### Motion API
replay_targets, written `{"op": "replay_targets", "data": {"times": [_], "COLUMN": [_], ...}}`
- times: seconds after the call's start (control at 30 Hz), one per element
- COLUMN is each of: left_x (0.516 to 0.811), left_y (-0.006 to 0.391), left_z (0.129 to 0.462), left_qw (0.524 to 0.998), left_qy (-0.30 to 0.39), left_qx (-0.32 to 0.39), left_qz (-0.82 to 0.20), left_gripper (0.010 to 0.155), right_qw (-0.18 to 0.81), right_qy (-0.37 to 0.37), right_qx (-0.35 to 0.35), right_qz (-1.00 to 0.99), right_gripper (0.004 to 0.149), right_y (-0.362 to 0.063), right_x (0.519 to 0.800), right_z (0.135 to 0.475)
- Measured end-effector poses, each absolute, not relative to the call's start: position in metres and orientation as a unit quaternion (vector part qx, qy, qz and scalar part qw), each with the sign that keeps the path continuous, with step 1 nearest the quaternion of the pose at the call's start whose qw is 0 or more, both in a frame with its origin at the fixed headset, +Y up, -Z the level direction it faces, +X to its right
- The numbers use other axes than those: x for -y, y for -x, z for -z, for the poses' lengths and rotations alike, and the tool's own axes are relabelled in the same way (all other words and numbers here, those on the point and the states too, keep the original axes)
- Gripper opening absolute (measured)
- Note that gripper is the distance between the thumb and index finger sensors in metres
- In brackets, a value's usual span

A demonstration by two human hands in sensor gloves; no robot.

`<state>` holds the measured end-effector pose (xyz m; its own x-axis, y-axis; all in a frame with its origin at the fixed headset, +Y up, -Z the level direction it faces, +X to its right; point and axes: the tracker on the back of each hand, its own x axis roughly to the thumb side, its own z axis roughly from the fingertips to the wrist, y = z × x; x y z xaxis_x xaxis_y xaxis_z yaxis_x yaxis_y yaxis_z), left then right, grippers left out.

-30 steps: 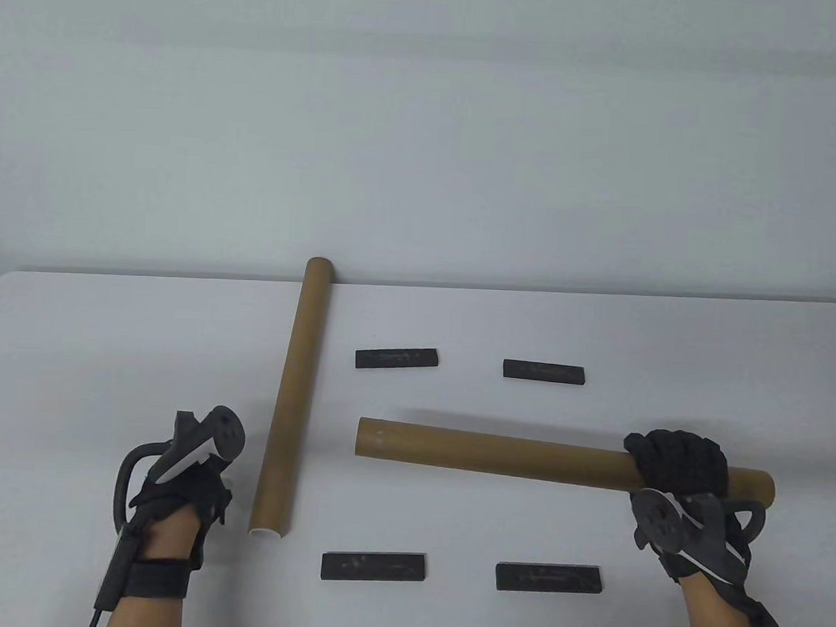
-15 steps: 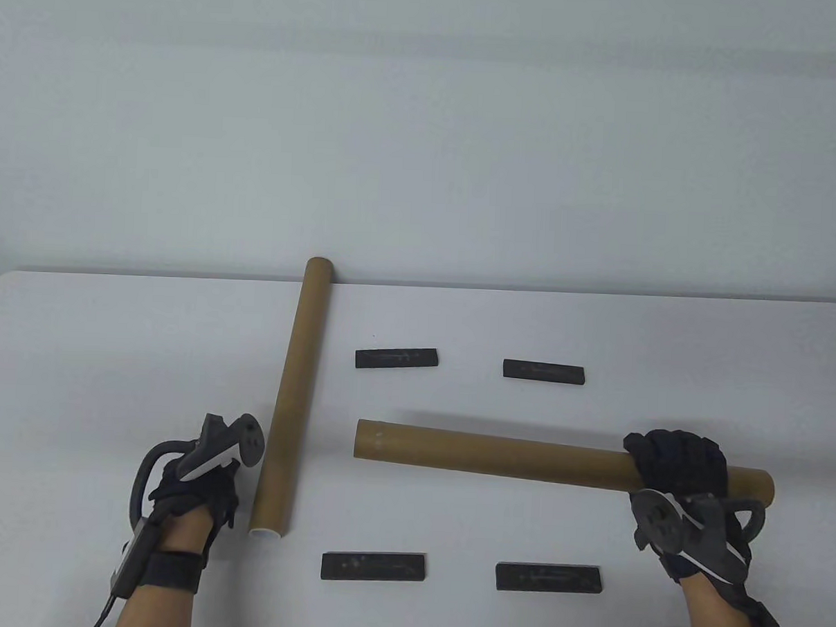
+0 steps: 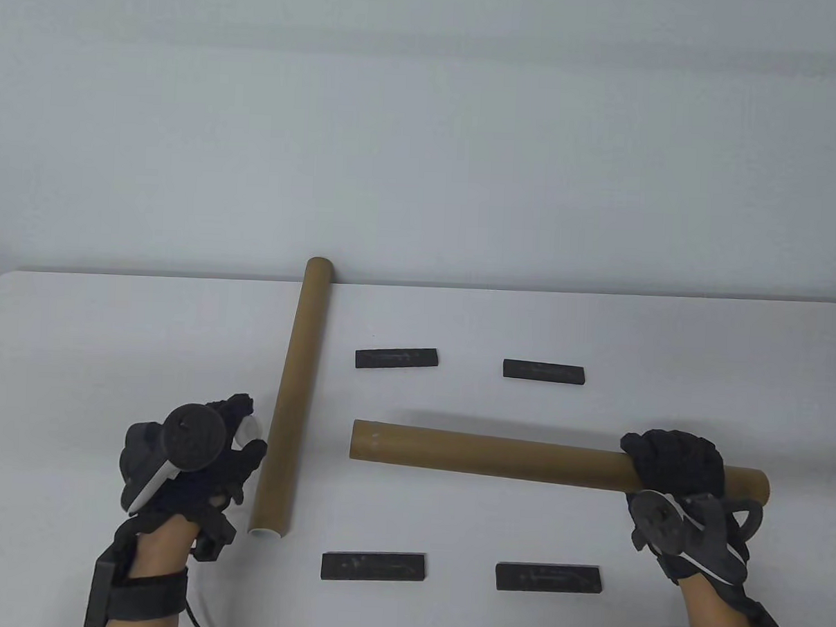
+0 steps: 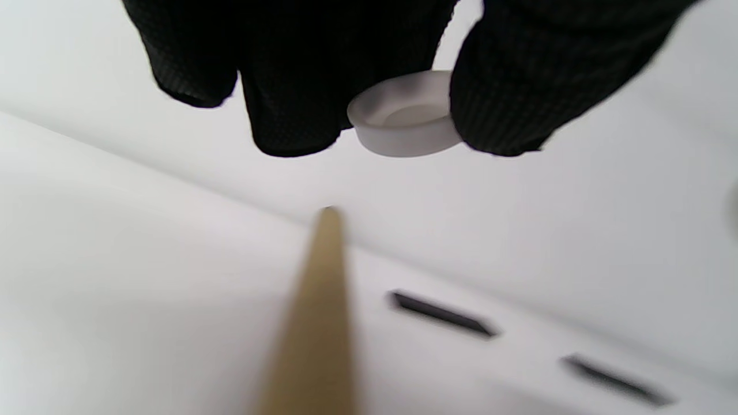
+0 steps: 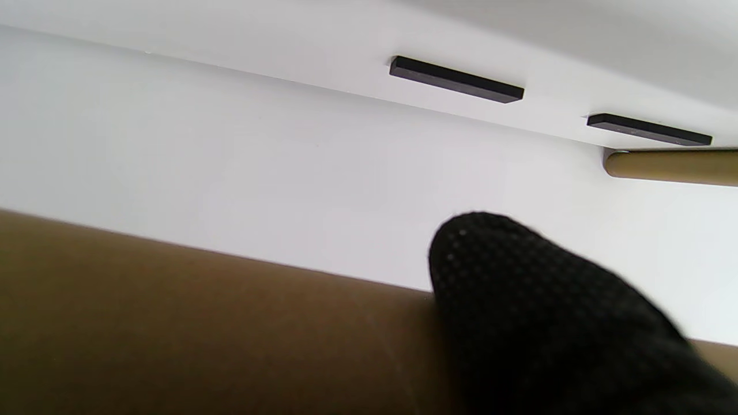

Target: Roll up papers and store in mailing tubes

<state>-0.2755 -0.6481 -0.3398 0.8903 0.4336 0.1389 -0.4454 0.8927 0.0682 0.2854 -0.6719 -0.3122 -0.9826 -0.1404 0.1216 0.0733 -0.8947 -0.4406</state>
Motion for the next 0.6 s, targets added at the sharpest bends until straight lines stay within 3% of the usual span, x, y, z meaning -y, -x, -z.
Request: {"op": "replay_targets", "data": {"times": [0.2, 0.33, 0.47, 0.6], "left_x": [0.646, 0.653, 0.657, 0.660], "left_y": [0.249, 0.234, 0.227, 0.224], "left_z": [0.335, 0.337, 0.338, 0.337], "left_qw": [0.899, 0.861, 0.838, 0.847], "left_qy": [-0.016, 0.024, 0.037, 0.039], "left_qx": [0.194, 0.241, 0.248, 0.246], "left_qz": [-0.393, -0.447, -0.484, -0.470], "left_gripper": [0.073, 0.073, 0.073, 0.072], "right_qw": [0.043, 0.032, 0.033, 0.042], "right_qy": [0.086, 0.088, 0.094, 0.097], "right_qx": [-0.232, -0.236, -0.236, -0.237], "right_qz": [0.968, 0.967, 0.967, 0.966], "right_gripper": [0.069, 0.069, 0.068, 0.068], "right_y": [-0.281, -0.281, -0.280, -0.277], "right_x": [0.670, 0.669, 0.670, 0.671], "right_z": [0.309, 0.308, 0.308, 0.308]}}
